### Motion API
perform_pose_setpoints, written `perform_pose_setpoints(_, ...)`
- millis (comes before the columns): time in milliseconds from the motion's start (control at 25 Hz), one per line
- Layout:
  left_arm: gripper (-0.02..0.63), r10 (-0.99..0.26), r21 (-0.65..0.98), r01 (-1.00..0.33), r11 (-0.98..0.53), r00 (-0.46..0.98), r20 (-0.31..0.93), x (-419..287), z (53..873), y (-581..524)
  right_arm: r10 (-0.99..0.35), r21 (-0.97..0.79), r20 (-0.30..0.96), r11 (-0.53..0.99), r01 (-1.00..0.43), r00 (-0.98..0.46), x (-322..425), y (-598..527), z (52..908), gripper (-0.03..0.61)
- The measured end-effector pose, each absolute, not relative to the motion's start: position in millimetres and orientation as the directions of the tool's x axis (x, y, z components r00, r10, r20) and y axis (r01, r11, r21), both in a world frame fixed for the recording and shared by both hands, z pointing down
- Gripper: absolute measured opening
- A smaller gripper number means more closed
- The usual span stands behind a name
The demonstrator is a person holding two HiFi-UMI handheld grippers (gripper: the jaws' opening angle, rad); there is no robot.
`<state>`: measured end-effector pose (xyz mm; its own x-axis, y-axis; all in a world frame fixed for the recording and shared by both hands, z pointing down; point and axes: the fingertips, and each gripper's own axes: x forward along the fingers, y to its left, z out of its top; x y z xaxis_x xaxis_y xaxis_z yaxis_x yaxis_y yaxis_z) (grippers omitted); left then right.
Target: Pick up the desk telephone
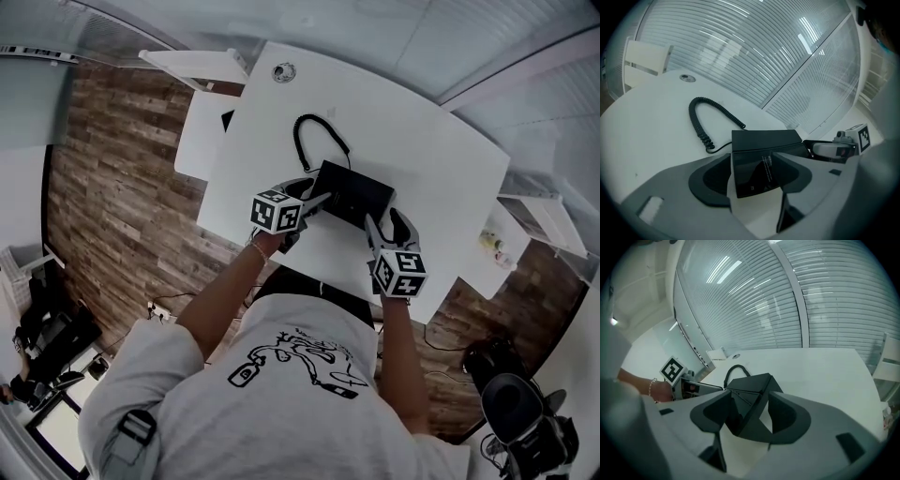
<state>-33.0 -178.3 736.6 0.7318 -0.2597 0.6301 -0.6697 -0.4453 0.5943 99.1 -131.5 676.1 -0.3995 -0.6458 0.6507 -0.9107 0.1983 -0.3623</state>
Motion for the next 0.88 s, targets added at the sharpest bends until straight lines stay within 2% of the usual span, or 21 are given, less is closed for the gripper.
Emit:
perform_pose_setpoints(280,0.282,-0.227,0.639,-0.660,-0.395,0.744,0.628,-32,755,-175,-0.617,-0.408,0.667,0.166,-0.898,-0.417,100,-127,694,0.218)
perform_pose_setpoints(640,0.273,-0.197,0.715,-0.603,-0.353,0.796,0.573,-26,753,-173,-0.612,-0.454,0.659,0.140,-0.880,-0.438,97,-129,697,0.216)
perform_pose_setpoints(880,0.273,-0.209,0.703,-0.618,-0.354,0.784,0.584,-28,750,-172,-0.604,-0.424,0.675,0.152,-0.893,-0.423,96,-127,695,0.212)
